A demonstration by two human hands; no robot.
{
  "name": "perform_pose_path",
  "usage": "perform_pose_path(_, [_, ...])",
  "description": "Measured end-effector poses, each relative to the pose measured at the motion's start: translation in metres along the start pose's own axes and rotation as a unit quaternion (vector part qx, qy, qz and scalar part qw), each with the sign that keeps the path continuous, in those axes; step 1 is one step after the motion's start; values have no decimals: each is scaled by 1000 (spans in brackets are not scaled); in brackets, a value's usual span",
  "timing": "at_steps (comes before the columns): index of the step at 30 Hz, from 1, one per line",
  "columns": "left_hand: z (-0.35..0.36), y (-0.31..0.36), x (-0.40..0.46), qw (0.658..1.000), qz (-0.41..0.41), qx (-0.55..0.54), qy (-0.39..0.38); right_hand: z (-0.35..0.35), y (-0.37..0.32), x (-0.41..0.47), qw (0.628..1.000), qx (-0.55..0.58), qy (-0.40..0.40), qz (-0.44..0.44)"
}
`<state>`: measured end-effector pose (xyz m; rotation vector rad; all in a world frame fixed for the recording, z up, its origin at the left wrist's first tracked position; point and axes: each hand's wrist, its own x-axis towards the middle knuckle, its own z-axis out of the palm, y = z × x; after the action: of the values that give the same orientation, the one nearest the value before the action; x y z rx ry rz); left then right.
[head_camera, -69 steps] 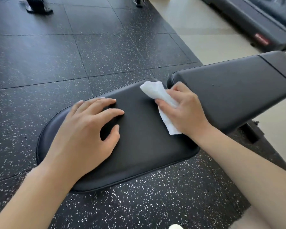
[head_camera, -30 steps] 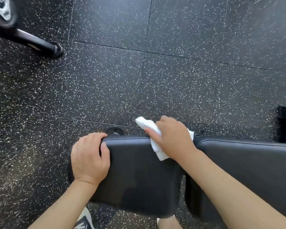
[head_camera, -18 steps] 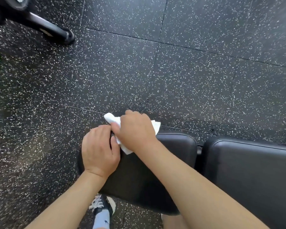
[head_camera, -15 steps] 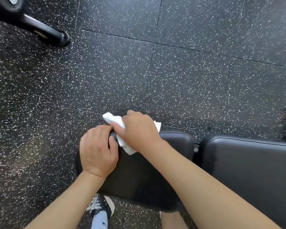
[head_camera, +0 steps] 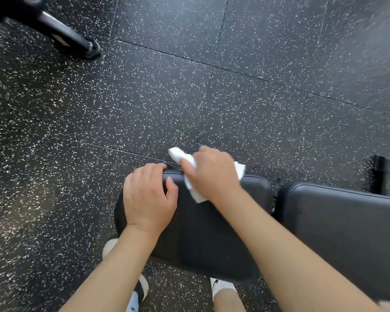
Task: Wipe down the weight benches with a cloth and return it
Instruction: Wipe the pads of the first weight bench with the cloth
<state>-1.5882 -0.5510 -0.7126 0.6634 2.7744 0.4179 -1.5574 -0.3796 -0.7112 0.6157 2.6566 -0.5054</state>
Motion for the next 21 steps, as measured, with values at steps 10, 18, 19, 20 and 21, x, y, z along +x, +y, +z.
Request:
perform_pose_path(10, [-3, -40, -51, 982, -166, -93, 9, 14, -54, 20, 993, 74, -49, -82])
perform_pose_path(18, [-2, -41, -51, 971, -182, -152, 45, -19, 94, -30, 998, 33, -13, 55])
perform_pose_path(19, [-2, -42, -51, 970, -183, -155, 46, -19, 90, -31, 998, 28, -7, 59])
perform_pose_path(20, [-1, -42, -51, 969, -185, -157, 47, -17, 81, -29, 998, 15, -3, 56])
perform_pose_path(21, [0, -43, -52, 968, -187, -158, 48, -13, 67, -24, 999, 3, 0, 43])
